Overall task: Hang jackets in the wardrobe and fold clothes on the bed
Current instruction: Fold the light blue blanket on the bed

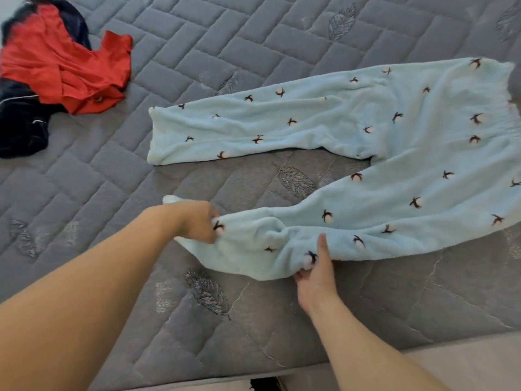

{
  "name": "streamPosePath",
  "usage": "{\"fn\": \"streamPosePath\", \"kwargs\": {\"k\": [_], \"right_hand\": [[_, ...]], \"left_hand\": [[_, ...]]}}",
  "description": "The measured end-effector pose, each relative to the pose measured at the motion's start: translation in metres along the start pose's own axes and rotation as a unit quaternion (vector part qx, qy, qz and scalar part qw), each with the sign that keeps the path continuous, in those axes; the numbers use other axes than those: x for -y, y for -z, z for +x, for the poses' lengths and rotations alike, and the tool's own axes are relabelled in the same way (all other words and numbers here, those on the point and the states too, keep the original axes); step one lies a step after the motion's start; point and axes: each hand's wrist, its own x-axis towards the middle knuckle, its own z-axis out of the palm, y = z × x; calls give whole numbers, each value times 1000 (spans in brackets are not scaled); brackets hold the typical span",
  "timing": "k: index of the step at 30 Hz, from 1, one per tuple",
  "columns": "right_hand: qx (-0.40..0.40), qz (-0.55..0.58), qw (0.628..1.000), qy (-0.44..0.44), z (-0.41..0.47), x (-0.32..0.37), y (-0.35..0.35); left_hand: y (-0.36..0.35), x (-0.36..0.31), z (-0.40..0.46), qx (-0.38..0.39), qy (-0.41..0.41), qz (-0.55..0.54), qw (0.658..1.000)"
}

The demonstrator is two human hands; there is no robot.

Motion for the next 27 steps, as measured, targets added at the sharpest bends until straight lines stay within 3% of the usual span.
{"fn": "streamPosePath", "kwargs": {"k": [3, 8, 10, 12, 14, 15, 18, 21, 24, 27], "right_hand": [[26, 0, 998, -52, -18, -46, -27], [98, 11, 990, -100, -38, -94, -48], [158, 20, 979, -125, -46, -103, -46], [173, -7, 975, -139, -56, -115, -46], [130, -27, 981, -143, -66, -131, -46], [98, -32, 984, -145, -71, -138, -47], [-12, -60, 989, -136, -79, -159, -51], [-66, -110, 982, -141, -76, -169, -54], [-84, -167, 967, -174, -68, -161, -52], [-177, -132, 969, -110, -48, -129, -46]], "left_hand": [[-4, 17, -20, -32, -27, -169, 985], [-8, 51, -50, -63, -13, -163, 985], [-3, 66, -67, -21, 10, -165, 986], [2, 80, -83, 69, 37, -142, 987], [3, 100, -92, 125, 67, -109, 984], [1, 110, -94, 116, 81, -96, 985], [-13, 145, -89, -49, 136, -43, 989], [-48, 160, -79, -202, 190, 140, 950], [-82, 138, -62, -172, 178, 149, 957], [-100, 87, -39, -112, 74, 48, 990]]}}
